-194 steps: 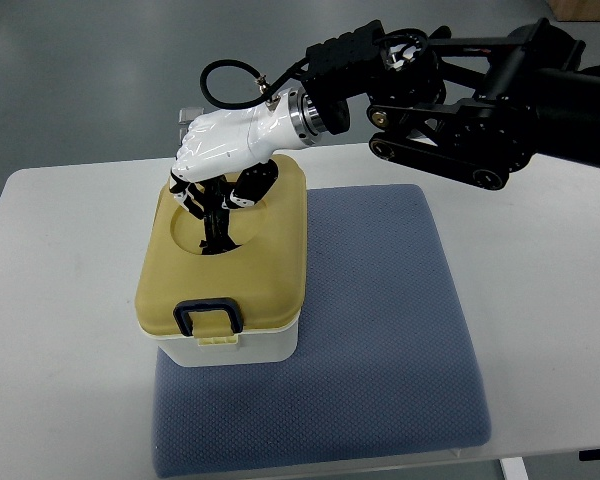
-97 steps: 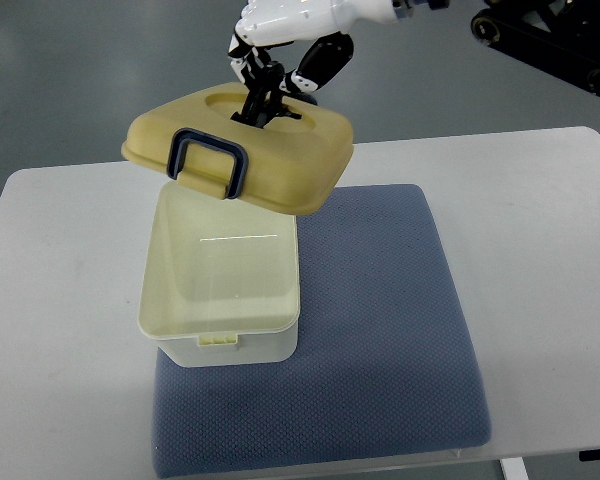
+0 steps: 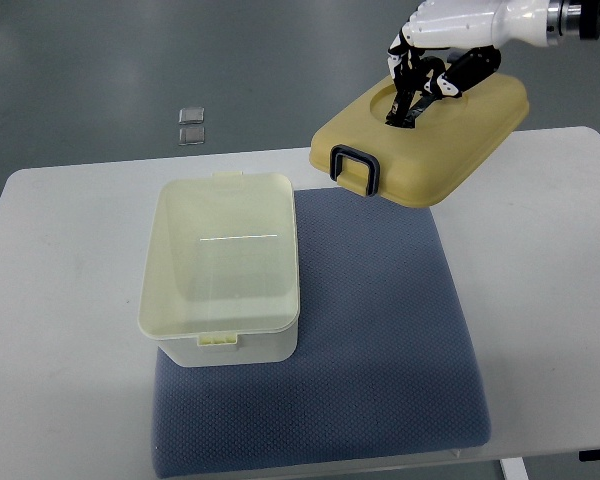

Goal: Open white storage box with right hand
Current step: 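Lower the yellow lid onto the grey mat beside the box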

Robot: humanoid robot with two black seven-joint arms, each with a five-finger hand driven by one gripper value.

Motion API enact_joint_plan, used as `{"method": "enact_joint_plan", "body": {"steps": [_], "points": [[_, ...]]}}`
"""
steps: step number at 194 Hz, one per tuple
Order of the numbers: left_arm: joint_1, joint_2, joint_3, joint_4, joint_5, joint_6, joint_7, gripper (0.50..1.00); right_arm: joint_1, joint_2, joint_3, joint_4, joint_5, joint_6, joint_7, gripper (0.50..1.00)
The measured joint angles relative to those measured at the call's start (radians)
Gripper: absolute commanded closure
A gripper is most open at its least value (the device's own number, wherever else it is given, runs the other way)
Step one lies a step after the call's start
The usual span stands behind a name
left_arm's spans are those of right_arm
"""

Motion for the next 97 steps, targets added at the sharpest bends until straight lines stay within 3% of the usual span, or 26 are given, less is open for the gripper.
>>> {"method": "enact_joint_plan", "body": {"steps": [97], "points": [[0.000, 0.000, 0.000, 0.000, 0.000, 0.000, 0.000, 0.500, -0.246, 0.002, -0.012, -0.014, -0.004, -0.137, 0.000, 1.000]]}}
